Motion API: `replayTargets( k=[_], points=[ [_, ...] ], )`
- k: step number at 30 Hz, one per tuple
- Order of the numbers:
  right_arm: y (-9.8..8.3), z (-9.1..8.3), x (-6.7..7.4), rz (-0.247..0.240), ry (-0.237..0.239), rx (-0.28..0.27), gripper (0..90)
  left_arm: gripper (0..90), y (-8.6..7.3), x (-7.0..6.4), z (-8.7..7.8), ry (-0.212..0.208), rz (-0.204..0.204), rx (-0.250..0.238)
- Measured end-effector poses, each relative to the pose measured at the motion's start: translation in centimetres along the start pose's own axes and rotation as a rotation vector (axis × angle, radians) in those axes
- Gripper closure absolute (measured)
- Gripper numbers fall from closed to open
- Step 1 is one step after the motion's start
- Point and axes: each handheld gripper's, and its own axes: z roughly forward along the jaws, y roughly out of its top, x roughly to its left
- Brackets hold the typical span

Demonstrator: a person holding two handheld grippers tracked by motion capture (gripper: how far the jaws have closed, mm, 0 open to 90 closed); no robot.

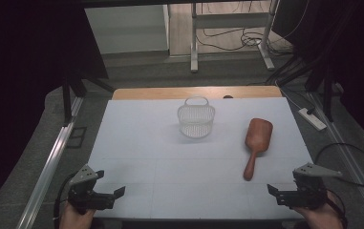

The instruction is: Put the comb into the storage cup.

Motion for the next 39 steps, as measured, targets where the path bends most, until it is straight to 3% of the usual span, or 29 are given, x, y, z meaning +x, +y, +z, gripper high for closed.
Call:
replayTargets(
  k=[16,39],
  points=[
    [0.08,0.14,-0.19,0.014,0.024,0.015,0.0,0.2,-0.02,0.04,0.06,-0.014,0.006,0.006],
    [0.75,0.35,-0.05,-0.036,0.053,0.03,0.0,1.3,-0.02,0.05,0.08,-0.028,0.015,0.007]
  ],
)
